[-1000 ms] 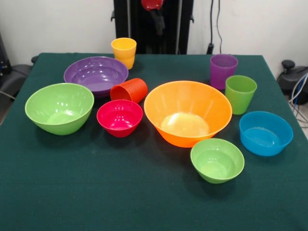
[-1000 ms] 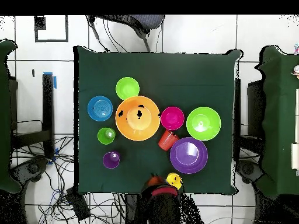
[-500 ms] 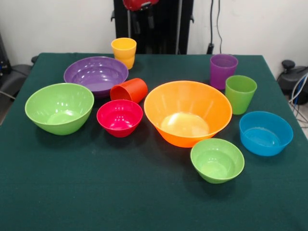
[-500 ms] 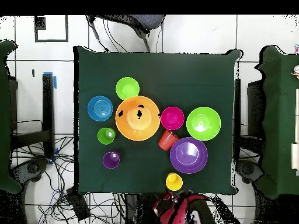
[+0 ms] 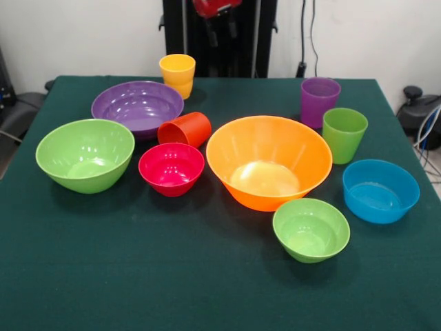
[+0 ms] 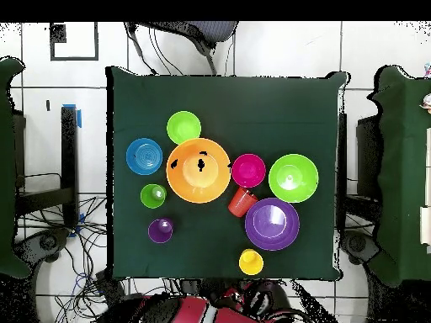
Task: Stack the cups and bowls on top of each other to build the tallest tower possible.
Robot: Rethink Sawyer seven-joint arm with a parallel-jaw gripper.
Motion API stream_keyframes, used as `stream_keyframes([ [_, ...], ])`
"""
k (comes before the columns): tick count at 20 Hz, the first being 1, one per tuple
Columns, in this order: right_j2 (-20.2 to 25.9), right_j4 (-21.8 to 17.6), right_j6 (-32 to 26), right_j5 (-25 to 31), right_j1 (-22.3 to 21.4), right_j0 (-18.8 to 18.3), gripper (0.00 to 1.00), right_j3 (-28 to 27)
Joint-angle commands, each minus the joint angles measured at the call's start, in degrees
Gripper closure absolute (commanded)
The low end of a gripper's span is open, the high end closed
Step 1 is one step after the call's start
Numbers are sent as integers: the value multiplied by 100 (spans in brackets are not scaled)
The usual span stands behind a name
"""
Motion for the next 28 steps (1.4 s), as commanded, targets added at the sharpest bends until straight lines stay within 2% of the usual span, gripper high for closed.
stream_keyframes([
  [1, 394, -622, -1606, 447, 114, 884, 0, -608],
  [2, 461, -1060, -1126, 531, 64, 1040, 0, -542],
  [4, 433, -1381, -866, 471, 24, 1261, 0, -531],
  [6, 423, -1469, -887, 440, 16, 1378, 0, -533],
  [9, 421, -1461, -881, 388, -43, 1440, 0, -535],
  [12, 431, -1069, -1495, 329, -199, 1375, 0, -583],
  [16, 447, -1341, -1237, 476, -327, 1622, 0, -628],
  [19, 354, -1187, -1598, 532, -754, 1782, 0, -569],
  [23, 373, -1500, -1259, 482, -894, 1985, 0, -550],
  [25, 444, -1363, -1611, 255, -1050, 1836, 0, -510],
  [26, 564, -1312, -1789, -58, -1028, 1674, 0, -447],
  [28, 688, -1613, -1624, 30, -767, 1735, 0, -398],
])
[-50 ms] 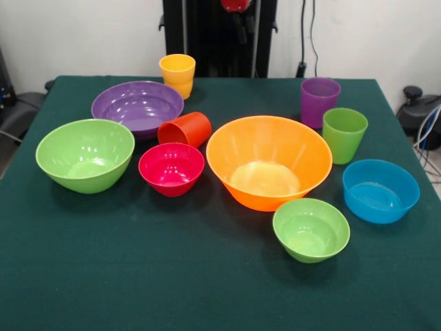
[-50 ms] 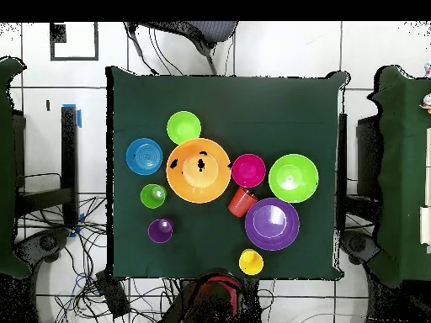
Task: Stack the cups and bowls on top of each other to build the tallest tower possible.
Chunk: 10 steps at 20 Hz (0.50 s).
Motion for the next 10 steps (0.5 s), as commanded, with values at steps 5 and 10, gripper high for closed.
stream_keyframes([
  [5, 690, -1260, 213, -208, 438, 226, 0, -380],
  [10, 475, -1566, 1353, -407, 614, 353, 0, -633],
])
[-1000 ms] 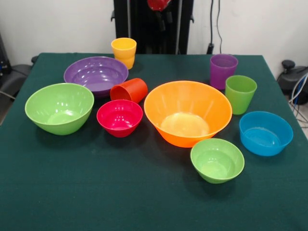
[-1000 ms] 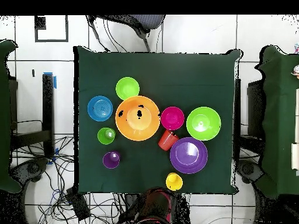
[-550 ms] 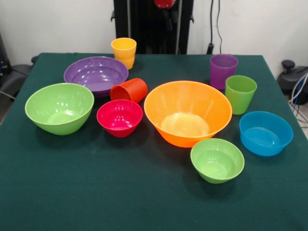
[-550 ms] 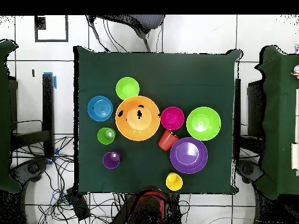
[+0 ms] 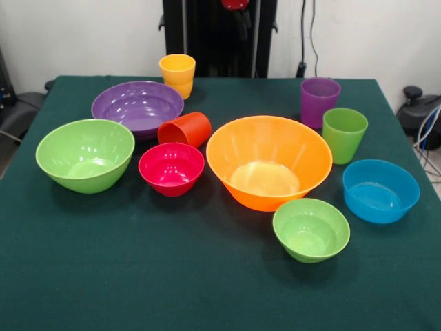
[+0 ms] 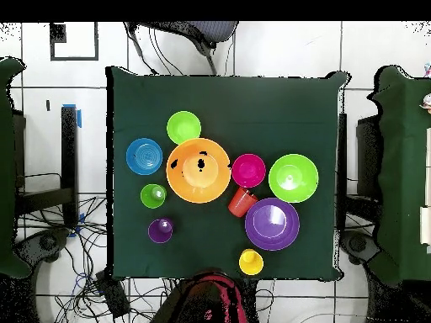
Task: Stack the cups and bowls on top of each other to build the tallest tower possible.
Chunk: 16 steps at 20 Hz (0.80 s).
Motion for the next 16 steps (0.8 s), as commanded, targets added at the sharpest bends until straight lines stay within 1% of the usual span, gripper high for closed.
stream_keyframes([
  [1, 405, -494, 1303, -175, 580, 98, 0, -649],
  [3, 386, -438, 1278, -142, 598, 57, 0, -669],
  [7, 345, -480, 1481, -181, 602, 183, 0, -717],
  [9, 491, -136, 815, 53, 799, -296, 0, -669],
  [12, 359, -204, 1253, 136, 844, -85, 0, -783],
  [14, 312, -161, 1374, 169, 793, -27, 0, -810],
  [16, 290, -83, 1358, 147, 722, -53, 0, -785],
])
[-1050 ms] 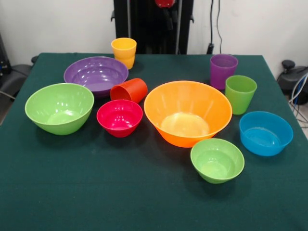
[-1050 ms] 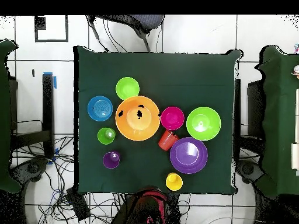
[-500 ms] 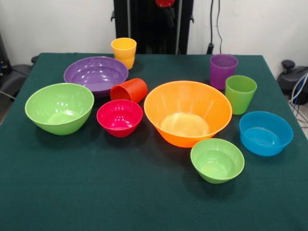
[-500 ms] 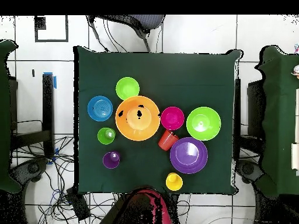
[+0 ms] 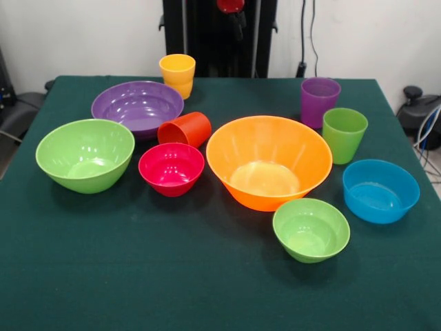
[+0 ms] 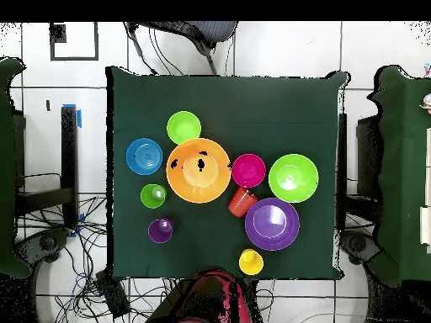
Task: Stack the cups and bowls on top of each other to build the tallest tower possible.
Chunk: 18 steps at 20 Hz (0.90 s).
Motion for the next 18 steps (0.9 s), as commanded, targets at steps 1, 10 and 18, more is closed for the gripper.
stream_keyframes([
  [1, 297, 46, 1280, 199, 319, 37, 0, -707],
  [10, 150, 336, 1437, 221, 87, -224, 0, -644],
  [18, 382, 847, 2150, 726, 338, -310, 0, -1085],
])
